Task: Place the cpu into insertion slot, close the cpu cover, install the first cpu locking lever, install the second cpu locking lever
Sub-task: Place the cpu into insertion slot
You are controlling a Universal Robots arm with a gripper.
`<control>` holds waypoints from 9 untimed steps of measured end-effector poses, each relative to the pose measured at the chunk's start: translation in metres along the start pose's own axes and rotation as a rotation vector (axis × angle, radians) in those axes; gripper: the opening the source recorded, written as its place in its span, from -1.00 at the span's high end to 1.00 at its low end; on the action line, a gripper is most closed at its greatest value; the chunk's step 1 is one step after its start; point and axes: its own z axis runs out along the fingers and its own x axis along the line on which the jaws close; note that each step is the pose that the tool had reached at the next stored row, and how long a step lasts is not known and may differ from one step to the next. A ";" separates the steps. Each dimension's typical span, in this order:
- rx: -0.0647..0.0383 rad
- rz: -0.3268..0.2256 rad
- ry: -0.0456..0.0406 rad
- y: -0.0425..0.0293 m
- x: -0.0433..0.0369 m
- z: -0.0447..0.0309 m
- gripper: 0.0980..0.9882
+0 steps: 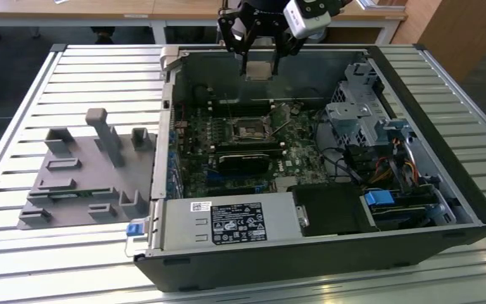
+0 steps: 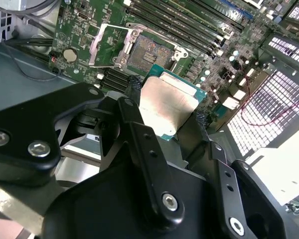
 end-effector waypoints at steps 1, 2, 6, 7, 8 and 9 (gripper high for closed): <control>0.000 0.001 -0.0001 0.0000 0.0000 0.0000 0.00; 0.000 0.002 -0.0002 0.0000 0.0000 0.0000 0.00; 0.000 0.006 -0.0005 0.0000 0.0000 0.0000 0.00; 0.000 0.007 -0.0006 0.0000 0.0000 0.0000 0.00; 0.000 0.008 -0.0007 0.0000 0.0000 0.0000 0.00; 0.000 0.009 -0.0008 0.0000 0.0000 0.0000 0.00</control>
